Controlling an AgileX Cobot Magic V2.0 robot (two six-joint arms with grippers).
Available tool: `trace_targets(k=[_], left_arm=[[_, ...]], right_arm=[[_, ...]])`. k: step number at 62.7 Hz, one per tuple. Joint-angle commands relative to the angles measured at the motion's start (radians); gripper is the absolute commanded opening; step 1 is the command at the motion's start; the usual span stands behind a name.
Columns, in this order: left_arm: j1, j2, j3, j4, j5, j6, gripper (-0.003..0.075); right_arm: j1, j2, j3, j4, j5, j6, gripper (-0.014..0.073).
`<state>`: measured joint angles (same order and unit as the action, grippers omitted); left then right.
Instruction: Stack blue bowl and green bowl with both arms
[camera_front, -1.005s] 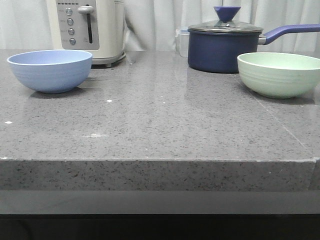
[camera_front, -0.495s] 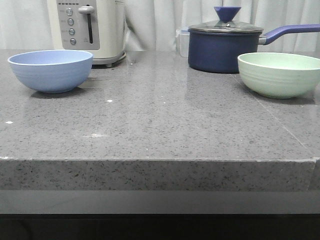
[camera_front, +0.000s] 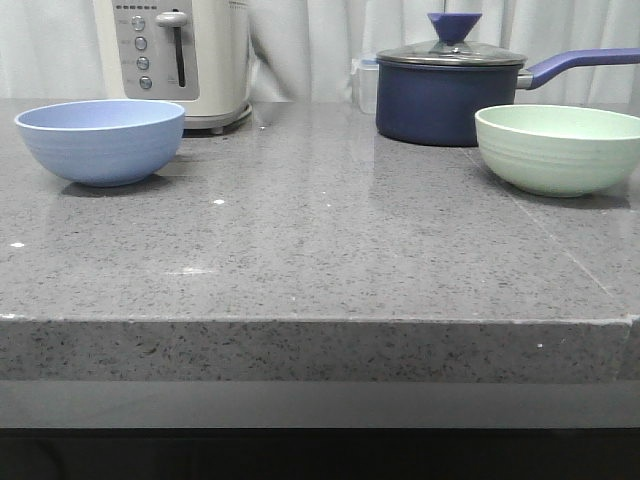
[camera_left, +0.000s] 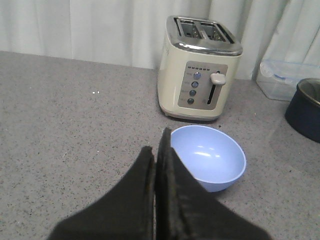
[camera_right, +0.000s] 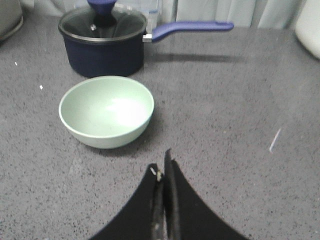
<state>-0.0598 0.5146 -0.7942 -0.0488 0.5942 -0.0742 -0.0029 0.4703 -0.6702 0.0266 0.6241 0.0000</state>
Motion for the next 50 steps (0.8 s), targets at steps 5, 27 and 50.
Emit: trace_targets(k=[5,27,50], left_arm=[[-0.007,0.048,-0.015,-0.015,-0.063,0.0,-0.002],[-0.007,0.069,-0.015,-0.009,-0.07,0.003,0.0341],[-0.009,0.069,-0.015,-0.021,-0.04,0.044,0.0457]], right_arm=[[-0.006,0.066,-0.024,-0.015,-0.064,-0.007,-0.0055],[-0.006,0.113,-0.024,-0.01,-0.054,-0.007,0.0437],[-0.006,0.131,-0.041,0.034,-0.013,-0.006,0.0553]])
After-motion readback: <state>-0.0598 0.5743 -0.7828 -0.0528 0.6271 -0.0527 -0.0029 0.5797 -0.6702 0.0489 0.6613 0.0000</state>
